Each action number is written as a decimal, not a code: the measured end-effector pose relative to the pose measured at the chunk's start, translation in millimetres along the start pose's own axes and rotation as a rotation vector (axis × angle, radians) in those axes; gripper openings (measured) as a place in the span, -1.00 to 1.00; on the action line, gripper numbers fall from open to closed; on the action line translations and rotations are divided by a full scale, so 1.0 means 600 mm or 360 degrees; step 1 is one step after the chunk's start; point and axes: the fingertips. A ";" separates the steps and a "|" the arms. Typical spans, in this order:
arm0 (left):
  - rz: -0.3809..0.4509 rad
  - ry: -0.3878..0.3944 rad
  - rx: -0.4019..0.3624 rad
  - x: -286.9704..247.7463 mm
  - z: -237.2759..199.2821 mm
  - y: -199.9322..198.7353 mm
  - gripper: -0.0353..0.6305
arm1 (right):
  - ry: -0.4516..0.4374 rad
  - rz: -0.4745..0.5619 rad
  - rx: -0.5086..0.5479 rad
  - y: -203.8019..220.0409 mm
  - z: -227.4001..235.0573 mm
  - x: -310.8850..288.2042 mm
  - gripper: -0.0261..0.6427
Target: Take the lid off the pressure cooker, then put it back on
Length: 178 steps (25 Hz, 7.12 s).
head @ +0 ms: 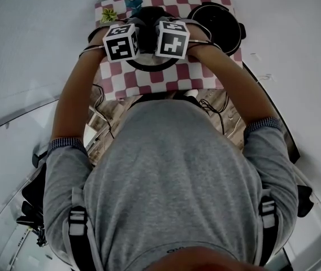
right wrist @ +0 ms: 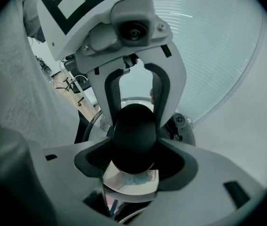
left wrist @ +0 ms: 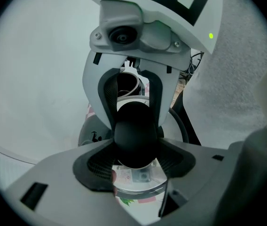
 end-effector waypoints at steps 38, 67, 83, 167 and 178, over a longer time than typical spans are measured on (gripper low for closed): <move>-0.0004 0.0059 0.0264 -0.236 0.100 0.189 0.00 | -0.0200 -0.0166 0.0087 0.092 -0.084 -0.295 -0.05; 0.0001 0.0007 0.0323 -0.280 0.116 0.202 0.14 | -0.0103 -0.0191 0.0042 0.138 -0.095 -0.316 0.22; 0.0610 -0.0455 0.0688 -0.118 0.091 0.045 0.14 | 0.0293 0.0432 -0.0449 0.152 -0.103 -0.075 0.19; 0.0355 -0.0203 0.0454 -0.225 0.106 0.178 0.14 | -0.0007 0.0288 -0.0252 0.094 -0.099 -0.242 0.20; 0.0158 -0.0013 0.0355 -0.284 0.113 0.205 0.14 | -0.0099 -0.0054 -0.0054 0.117 -0.089 -0.305 0.16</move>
Point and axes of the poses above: the fingertips, and each gripper's own axes: x backward along the fingers, z to its right, y out of its underside, and after that the axes turned 3 degrees about z, right-handed
